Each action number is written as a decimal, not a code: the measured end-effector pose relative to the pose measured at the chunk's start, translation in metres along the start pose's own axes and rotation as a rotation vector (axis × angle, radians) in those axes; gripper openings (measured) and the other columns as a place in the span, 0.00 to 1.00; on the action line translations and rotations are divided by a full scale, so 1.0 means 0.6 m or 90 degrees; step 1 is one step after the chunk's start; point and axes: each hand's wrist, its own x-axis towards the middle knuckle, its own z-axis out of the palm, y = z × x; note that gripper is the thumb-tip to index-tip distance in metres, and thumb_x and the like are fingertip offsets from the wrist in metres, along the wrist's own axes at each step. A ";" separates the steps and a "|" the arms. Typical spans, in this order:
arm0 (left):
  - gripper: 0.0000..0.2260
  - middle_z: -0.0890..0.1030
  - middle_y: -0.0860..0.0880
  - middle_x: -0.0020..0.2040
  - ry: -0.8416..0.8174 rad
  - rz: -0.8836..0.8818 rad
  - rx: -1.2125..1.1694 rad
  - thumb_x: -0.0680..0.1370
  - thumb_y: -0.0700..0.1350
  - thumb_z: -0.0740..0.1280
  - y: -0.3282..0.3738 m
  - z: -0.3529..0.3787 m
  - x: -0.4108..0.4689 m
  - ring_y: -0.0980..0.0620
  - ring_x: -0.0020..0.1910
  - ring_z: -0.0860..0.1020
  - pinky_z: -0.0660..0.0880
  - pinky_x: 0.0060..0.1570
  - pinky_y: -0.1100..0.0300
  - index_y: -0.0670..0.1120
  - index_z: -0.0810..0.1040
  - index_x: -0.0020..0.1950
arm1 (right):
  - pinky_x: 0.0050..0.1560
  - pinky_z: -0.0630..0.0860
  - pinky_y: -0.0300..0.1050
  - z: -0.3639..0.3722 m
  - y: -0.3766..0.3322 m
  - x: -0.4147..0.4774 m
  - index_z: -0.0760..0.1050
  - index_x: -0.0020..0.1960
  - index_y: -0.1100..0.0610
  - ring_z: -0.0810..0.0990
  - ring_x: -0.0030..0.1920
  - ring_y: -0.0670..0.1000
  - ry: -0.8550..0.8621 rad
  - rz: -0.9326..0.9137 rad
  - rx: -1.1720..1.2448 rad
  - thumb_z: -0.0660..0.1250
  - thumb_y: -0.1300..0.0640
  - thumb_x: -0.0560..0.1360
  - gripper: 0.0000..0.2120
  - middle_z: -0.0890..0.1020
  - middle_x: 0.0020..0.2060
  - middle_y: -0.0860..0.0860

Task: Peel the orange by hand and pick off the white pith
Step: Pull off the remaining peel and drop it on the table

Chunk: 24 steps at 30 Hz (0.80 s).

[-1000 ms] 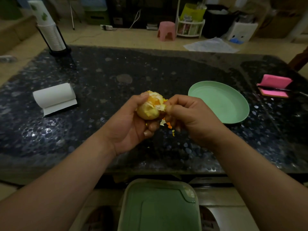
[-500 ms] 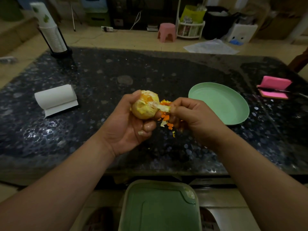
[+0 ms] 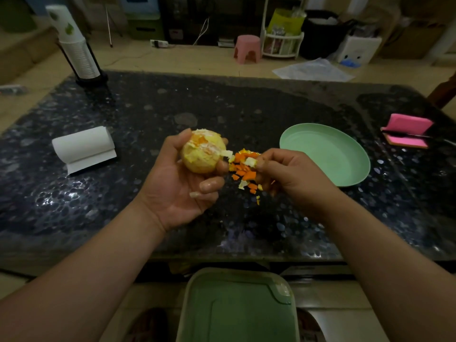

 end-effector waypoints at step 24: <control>0.22 0.81 0.40 0.50 0.130 -0.010 0.042 0.80 0.60 0.63 -0.018 0.016 0.010 0.51 0.34 0.74 0.70 0.27 0.65 0.44 0.77 0.65 | 0.49 0.80 0.51 0.017 0.017 0.016 0.77 0.57 0.50 0.81 0.48 0.51 0.153 -0.011 -0.507 0.68 0.59 0.79 0.08 0.83 0.49 0.47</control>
